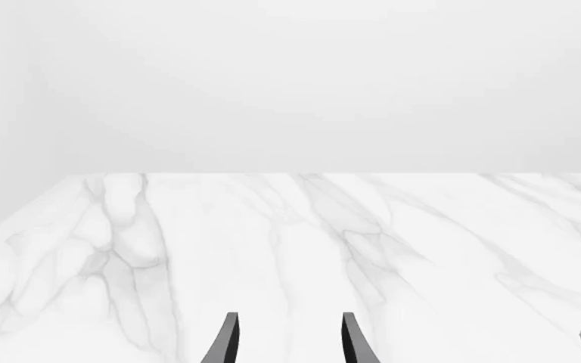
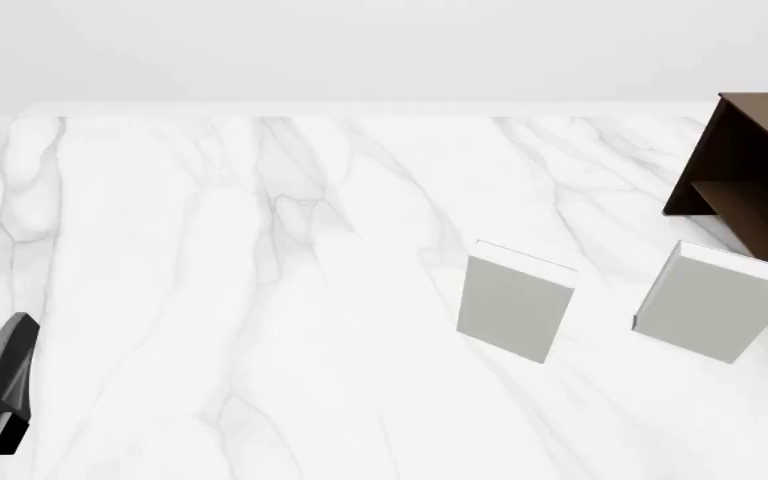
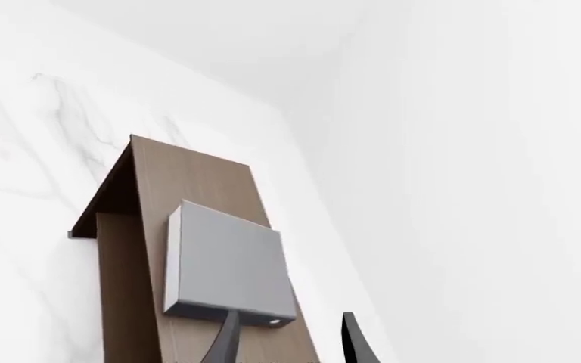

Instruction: Pick up the book on the left and place it on top of the shelf.

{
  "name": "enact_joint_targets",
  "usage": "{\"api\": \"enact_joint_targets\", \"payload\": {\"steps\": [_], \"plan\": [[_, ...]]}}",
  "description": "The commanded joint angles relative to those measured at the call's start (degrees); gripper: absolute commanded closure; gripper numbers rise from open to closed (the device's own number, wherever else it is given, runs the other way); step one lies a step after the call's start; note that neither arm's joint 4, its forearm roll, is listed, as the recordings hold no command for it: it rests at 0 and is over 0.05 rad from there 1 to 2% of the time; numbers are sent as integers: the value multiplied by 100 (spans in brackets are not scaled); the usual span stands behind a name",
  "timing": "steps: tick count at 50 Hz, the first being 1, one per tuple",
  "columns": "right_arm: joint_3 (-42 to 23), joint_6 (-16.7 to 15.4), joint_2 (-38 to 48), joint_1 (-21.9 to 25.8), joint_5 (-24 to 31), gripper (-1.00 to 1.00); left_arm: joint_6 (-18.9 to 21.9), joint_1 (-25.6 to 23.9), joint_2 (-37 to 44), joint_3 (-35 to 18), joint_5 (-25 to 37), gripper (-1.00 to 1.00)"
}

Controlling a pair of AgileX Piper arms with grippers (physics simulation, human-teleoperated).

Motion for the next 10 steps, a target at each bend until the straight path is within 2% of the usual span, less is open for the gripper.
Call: {"api": "enact_joint_targets", "payload": {"steps": [1,10], "plan": [[55,136,-502,73,183,-100,0,0,0,0,0,-100],[171,305,-840,174,270,-100,0,0,0,0,0,-100]]}}
